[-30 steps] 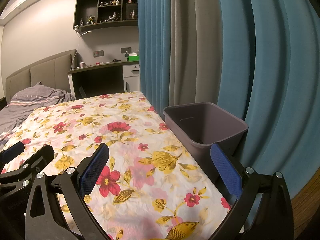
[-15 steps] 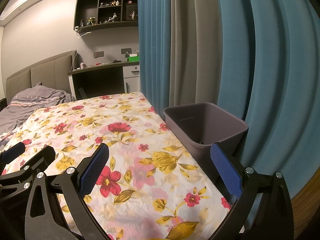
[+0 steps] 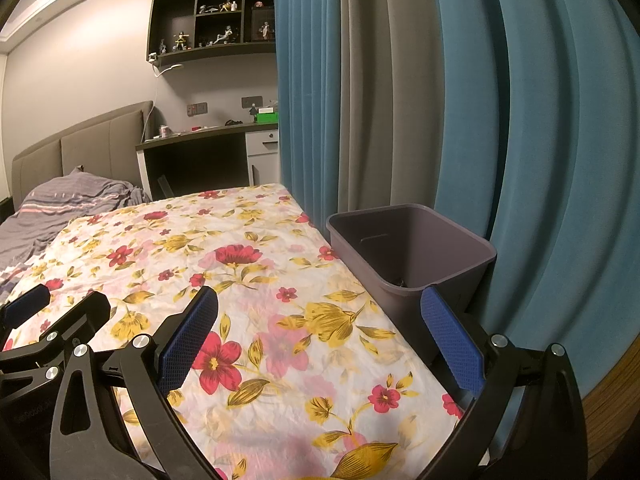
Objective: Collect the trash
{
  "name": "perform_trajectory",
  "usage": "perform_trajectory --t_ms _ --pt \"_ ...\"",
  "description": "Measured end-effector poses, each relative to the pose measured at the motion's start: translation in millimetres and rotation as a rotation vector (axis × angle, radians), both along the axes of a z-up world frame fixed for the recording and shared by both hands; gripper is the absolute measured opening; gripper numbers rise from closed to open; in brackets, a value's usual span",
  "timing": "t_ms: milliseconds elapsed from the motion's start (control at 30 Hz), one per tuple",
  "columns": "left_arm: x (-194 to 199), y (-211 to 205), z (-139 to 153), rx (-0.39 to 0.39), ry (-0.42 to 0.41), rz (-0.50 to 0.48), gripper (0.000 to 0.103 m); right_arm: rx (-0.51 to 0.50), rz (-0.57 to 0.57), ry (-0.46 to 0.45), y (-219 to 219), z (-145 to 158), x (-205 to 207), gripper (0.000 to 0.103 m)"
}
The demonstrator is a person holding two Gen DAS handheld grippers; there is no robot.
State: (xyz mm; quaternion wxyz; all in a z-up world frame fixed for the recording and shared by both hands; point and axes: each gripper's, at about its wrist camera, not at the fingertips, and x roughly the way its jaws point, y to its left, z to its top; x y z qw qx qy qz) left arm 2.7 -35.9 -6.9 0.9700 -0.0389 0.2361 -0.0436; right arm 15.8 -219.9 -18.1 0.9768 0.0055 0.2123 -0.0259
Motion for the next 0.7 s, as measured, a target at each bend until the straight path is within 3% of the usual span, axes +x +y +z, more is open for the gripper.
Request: perform_trajectory --t_ms 700 --pt "-0.3 0.0 -0.3 -0.001 -0.002 0.000 0.097 0.001 0.000 -0.001 -2.0 0.1 0.2 0.097"
